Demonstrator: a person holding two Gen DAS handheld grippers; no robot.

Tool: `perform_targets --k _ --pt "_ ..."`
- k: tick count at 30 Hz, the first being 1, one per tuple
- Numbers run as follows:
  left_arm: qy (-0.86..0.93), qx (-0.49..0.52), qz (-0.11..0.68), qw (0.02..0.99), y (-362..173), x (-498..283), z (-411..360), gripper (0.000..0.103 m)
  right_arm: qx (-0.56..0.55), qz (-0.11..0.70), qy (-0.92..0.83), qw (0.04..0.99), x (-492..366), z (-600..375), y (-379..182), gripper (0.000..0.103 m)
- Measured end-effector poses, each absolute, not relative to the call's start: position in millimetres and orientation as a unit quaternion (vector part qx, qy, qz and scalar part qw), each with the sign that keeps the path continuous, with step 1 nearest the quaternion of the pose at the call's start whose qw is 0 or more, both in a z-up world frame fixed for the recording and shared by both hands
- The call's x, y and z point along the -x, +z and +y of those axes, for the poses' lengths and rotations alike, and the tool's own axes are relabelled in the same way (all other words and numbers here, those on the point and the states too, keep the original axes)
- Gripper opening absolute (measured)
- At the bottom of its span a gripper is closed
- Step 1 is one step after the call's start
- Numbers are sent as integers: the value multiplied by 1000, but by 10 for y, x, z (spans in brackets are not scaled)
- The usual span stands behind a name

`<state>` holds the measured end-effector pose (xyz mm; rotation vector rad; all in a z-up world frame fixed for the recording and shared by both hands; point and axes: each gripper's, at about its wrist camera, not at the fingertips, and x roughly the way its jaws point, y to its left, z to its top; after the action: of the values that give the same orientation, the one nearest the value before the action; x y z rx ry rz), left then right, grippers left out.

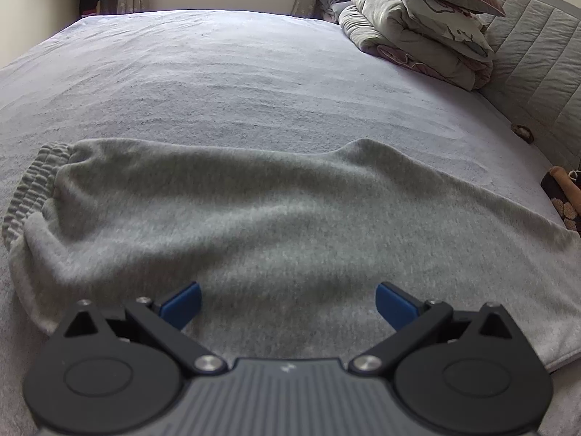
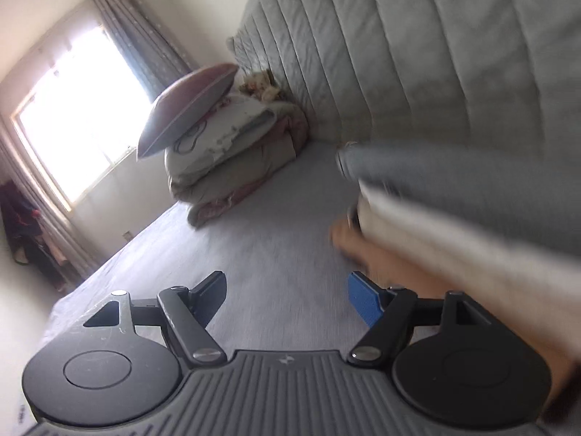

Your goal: Fold clothes

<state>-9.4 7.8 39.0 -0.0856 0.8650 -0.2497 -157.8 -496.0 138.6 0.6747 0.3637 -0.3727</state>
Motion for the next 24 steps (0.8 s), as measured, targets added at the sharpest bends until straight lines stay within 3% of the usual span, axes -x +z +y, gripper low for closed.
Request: perform_targets --k 7,14,18,24 --pt "-116 51 404 906 486 172 113 103 -343 282 -195 874 2174 -4726 798 77" --pt "-117 41 401 908 470 202 13 103 -469 250 -215 819 3059 -4837 312 77" --pt "-118 38 396 910 468 208 -53 103 -526 234 -166 801 3072 -4866 112 77" --pt "-121 33 394 911 461 259 -85 103 -506 248 -180 806 2795 -4830 13 69"
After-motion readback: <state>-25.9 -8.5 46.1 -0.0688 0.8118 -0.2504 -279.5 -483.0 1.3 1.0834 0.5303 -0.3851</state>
